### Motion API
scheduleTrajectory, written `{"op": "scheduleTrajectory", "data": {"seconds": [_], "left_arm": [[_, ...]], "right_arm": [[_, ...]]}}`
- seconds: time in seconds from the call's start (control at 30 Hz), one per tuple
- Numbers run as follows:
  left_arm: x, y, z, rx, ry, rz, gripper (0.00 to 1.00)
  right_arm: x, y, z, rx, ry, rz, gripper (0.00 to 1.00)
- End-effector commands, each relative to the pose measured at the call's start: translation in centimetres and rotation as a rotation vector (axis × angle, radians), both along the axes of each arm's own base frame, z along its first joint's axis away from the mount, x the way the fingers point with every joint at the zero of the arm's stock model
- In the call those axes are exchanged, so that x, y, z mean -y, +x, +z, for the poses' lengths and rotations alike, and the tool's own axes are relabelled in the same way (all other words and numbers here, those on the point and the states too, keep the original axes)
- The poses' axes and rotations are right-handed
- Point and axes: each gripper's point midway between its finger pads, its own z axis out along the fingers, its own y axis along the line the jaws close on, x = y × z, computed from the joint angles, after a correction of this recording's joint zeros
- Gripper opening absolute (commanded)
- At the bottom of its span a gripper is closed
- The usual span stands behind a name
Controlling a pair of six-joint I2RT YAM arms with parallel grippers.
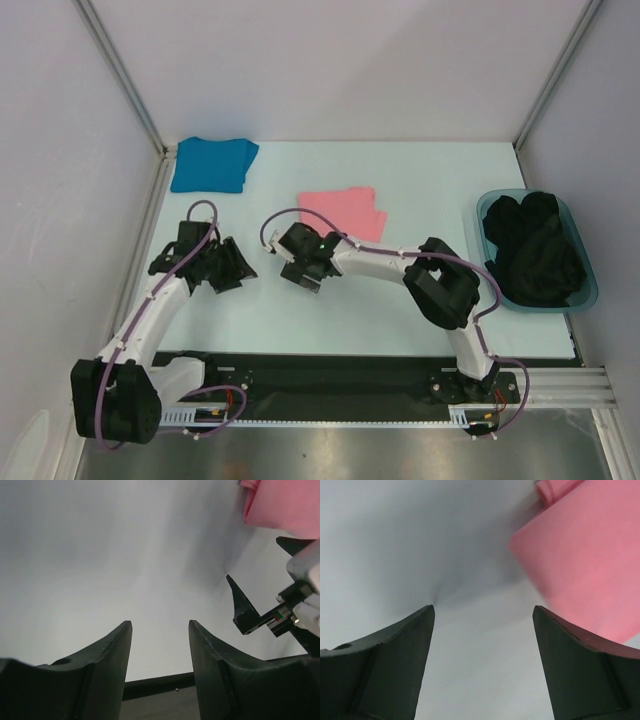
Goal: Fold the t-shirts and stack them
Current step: Neatly place the folded tshirt to the corner
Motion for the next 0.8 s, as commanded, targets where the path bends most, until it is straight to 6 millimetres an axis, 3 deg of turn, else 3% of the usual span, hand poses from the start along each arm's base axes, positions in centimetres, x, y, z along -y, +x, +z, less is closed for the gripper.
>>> {"op": "scheduleTrajectory", "data": {"seconds": [0.0,0.3,0.43,0.63,0.73,0.77], "left_arm": [[-1.0,0.6,0.7,0.028,-0.045,0.111,0.55],[-3.4,2.0,1.6,0.035,-0.143,0.329,0.59],[-3.7,2.4,1.6,0.055,-0.193,0.374,0.59],[-3.6,2.1,1.4,0.051,-0.251,0.403,0.59],[-3.4,2.0,1.4,0.045,-0.261,0.409,0.67],[-3.3,2.0,1.5,0.042,-0.271,0.408,0.70]], "right_arm": [[-0.1,3.0,2.6,0.219,-0.033,0.066,0.85],[0.8,3.7,0.2,0.333,-0.160,0.207,0.85],[0.0,3.1,-1.4,0.334,-0.160,0.346,0.84],[-0.4,3.4,-3.0,0.294,-0.156,0.378,0.80],[-0.6,4.7,-2.6,0.291,-0.145,0.336,0.70],[-0.7,4.9,-2.4,0.278,-0.131,0.313,0.49]]}}
